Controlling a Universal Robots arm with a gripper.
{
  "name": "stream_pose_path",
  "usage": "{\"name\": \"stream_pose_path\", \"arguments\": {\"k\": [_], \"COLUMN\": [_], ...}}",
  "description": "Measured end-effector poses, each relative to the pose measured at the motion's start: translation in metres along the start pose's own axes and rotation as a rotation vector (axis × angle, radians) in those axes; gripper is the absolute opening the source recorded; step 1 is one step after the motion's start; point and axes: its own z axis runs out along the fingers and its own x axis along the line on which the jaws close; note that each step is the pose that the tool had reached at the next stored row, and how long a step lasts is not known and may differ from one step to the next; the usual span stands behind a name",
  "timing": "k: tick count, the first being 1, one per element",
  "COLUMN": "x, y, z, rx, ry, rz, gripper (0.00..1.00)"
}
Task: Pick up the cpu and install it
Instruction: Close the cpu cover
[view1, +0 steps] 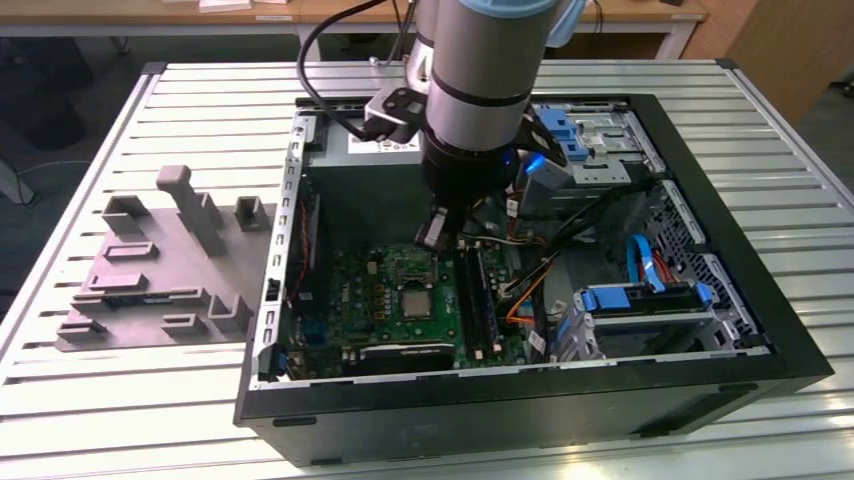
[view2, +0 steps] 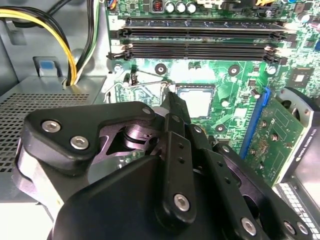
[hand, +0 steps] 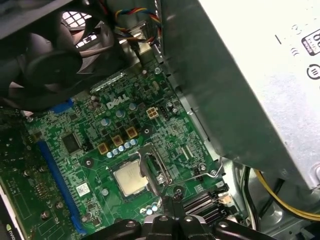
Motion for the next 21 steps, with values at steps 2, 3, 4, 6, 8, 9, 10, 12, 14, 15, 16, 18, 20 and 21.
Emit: {"name": "stream_pose_path", "arguments": {"k": [2,3,4,6,8,9,10,12,14,15,16,18,20,21], "x": [0.0014,0.0023,0.0035,0.0055,0.0078,0.0097,0.0120,0.0168,0.0211,0.0226,0.0234,0.0236,0.0237,0.0237], "y": [-0.0005,-0.0009,-0.0013,-0.0020,-0.0027,-0.0030,-0.0032,-0.0034,-0.0036,-0.0036,-0.0035,-0.0035,-0.0034,-0.0034], "z": [0.0000,0.0000,0.0000,0.0001,0.0001,0.0003,0.0003,0.0005,0.0007,0.0008,0.0008,0.0008,0.0008,0.0008], "rx": [0.0001,0.0002,0.0002,0.0002,0.0002,0.0004,0.0006,0.0011,0.0015,0.0017,0.0017,0.0018,0.0018,0.0018], "ry": [0.0003,0.0003,0.0004,0.0004,0.0005,0.0003,0.0004,0.0004,0.0003,0.0002,0.0003,0.0003,0.0003,0.0004], "rz": [-0.001,-0.002,-0.002,-0.003,-0.005,-0.006,-0.007,-0.009,-0.011,-0.012,-0.013,-0.014,-0.014,-0.014], "gripper": [0.11,0.11,0.11,0.11,0.11,0.11,0.11,0.11,0.11,0.11,0.11,0.11,0.11,0.11]}}
